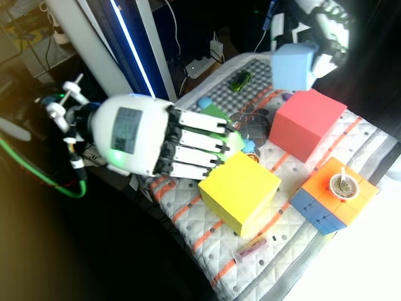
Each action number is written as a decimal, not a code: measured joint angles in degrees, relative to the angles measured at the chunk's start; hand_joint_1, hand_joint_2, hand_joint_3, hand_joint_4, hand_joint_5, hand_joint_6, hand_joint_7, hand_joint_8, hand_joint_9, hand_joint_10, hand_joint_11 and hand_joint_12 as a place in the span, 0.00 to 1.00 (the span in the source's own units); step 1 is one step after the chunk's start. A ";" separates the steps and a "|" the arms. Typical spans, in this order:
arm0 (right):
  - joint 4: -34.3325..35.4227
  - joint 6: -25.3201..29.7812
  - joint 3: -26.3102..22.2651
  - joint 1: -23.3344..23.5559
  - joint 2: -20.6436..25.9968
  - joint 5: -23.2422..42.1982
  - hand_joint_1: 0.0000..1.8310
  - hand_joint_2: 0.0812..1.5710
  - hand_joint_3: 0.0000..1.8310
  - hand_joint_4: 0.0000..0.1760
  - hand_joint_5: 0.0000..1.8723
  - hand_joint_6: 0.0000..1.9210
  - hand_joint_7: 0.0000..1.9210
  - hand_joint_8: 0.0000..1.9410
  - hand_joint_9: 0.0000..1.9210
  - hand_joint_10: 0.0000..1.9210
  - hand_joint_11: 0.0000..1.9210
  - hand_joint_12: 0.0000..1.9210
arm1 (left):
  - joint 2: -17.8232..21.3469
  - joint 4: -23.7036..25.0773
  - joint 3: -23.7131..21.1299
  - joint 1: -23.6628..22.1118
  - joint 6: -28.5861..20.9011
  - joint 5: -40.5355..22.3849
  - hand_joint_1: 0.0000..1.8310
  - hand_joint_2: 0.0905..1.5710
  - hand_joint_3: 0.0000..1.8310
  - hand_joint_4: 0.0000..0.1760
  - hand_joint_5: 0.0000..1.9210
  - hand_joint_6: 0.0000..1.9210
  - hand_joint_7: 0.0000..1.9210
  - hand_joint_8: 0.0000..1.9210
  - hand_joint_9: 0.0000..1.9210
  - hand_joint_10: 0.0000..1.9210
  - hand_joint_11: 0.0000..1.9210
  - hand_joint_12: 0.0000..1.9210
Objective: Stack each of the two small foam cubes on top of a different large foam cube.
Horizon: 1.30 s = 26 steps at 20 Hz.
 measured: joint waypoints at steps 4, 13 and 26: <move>1.77 -0.07 3.26 2.29 -1.97 -5.20 0.61 0.84 0.00 0.00 0.27 0.89 0.35 0.77 0.35 0.89 0.37 1.00 | -0.87 -2.40 2.14 -0.31 -0.02 3.41 0.70 0.75 0.00 0.00 0.08 0.71 0.12 0.75 0.16 0.87 0.18 1.00; 4.81 -0.07 7.63 2.73 -4.09 -11.50 0.71 0.83 0.00 0.00 0.22 0.87 0.34 0.77 0.37 0.86 0.33 1.00 | -5.51 -9.68 5.14 0.55 8.11 6.36 0.64 0.74 0.00 0.00 0.12 0.48 0.13 0.58 0.18 0.84 0.23 1.00; 5.31 0.04 10.29 3.04 -7.74 -17.33 0.34 0.72 0.00 0.20 0.00 0.00 0.00 0.00 0.01 0.00 0.00 0.54 | -7.19 -13.44 6.97 2.47 8.31 6.91 0.36 0.67 0.00 0.97 0.00 0.00 0.00 0.00 0.00 0.00 0.00 0.00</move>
